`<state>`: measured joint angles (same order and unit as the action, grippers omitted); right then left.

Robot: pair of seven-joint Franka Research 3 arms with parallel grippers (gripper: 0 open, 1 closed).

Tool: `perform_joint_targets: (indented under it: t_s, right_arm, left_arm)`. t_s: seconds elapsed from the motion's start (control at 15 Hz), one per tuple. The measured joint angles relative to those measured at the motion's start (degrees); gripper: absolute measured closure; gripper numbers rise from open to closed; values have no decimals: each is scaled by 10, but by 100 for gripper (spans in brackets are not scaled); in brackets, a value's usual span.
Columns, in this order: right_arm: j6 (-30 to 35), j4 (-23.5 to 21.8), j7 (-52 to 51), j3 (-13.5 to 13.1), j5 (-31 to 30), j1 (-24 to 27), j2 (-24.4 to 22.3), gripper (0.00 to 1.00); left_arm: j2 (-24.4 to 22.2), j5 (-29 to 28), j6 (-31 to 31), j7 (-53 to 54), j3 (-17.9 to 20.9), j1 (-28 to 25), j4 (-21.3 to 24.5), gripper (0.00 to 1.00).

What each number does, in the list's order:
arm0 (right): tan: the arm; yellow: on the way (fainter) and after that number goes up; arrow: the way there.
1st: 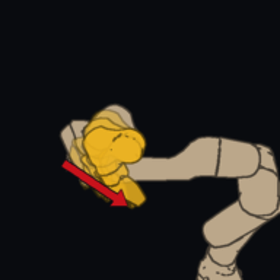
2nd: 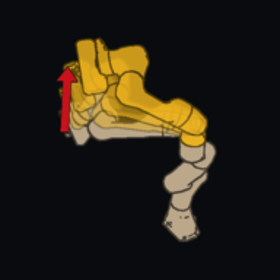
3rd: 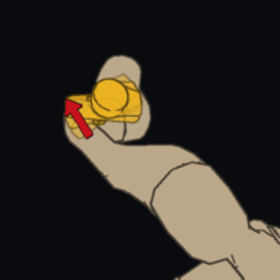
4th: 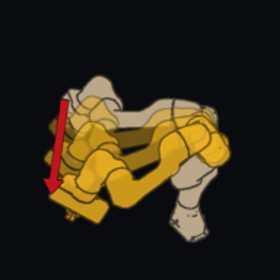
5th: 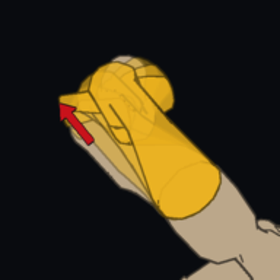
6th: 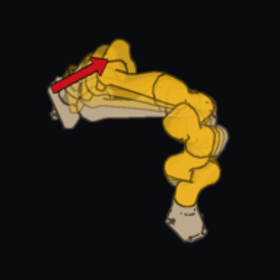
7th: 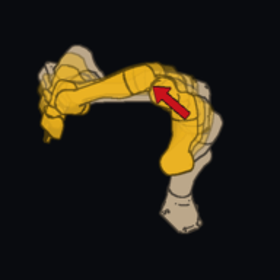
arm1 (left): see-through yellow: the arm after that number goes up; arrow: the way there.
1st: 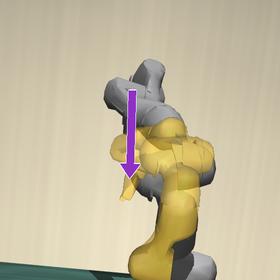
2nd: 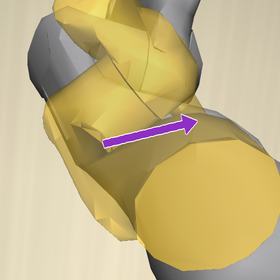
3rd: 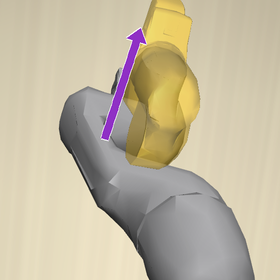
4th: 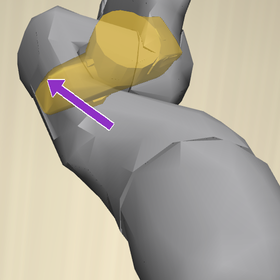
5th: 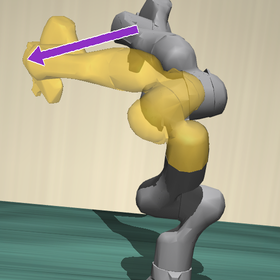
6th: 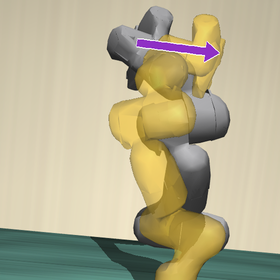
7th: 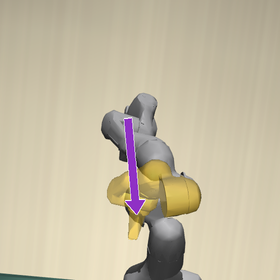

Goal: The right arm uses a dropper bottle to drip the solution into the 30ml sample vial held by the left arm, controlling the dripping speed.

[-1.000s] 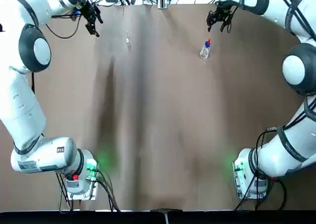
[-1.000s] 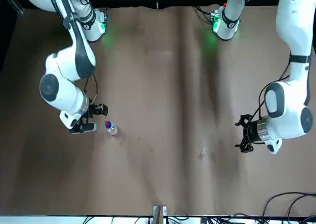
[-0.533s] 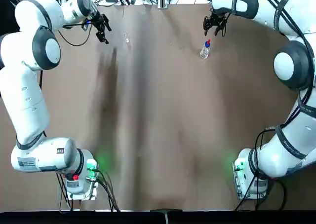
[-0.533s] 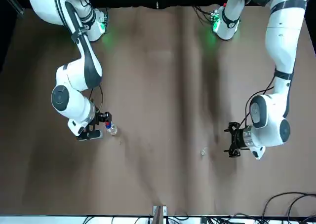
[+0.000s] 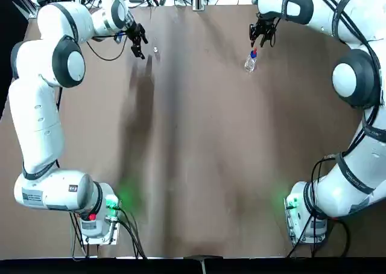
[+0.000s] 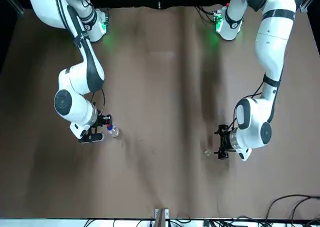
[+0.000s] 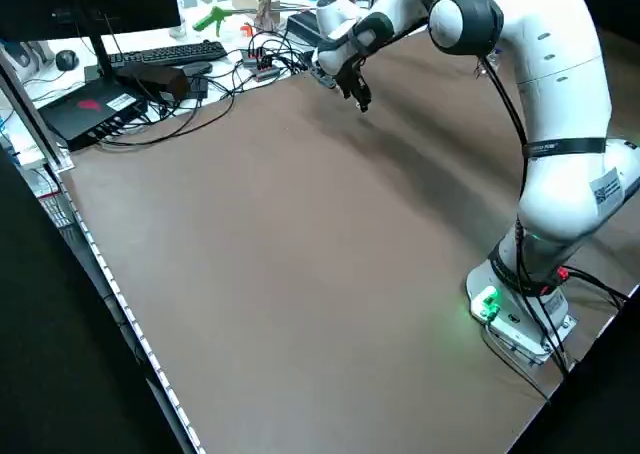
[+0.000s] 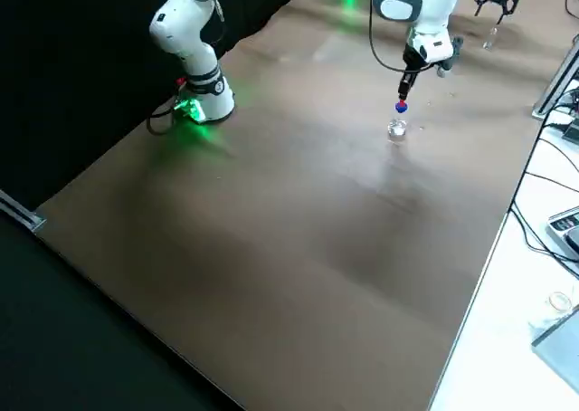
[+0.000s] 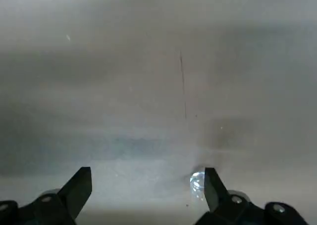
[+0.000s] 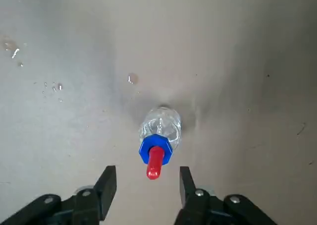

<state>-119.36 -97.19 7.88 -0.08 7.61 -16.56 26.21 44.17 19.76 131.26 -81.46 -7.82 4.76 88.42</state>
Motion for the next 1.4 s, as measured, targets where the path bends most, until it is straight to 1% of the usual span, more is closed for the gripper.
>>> perform_joint_targets:
  t_s: [0.07,0.33,0.53,0.87,1.13,1.2,1.27,1.33,1.4]
  right_arm:
    - [0,0,0,-1,0,0,1,49]
    - [0,0,0,-1,0,0,5,55]
    - [-7,0,1,-2,0,0,10,56]
    - [-18,0,1,-3,0,1,15,58]
    - [-21,0,1,-3,0,1,18,60]
    - [-21,0,1,-3,0,1,18,62]
    - [-21,0,1,-3,0,1,19,62]
    - [-21,0,1,-3,0,1,19,72]
    - [-21,0,1,-3,0,1,20,72]
  left_arm:
    - [3,0,10,-1,0,1,-1,0]
    - [19,0,47,-10,0,2,-15,0]
    - [30,13,76,-21,-1,13,-19,0]
    - [38,14,96,-43,0,36,-21,0]
    - [40,15,103,-47,1,38,-21,1]
    - [40,15,103,-51,1,38,-21,6]
    - [40,15,103,-52,1,38,-21,6]
    - [40,15,103,-53,2,38,-21,10]
    - [40,15,103,-54,2,38,-21,13]
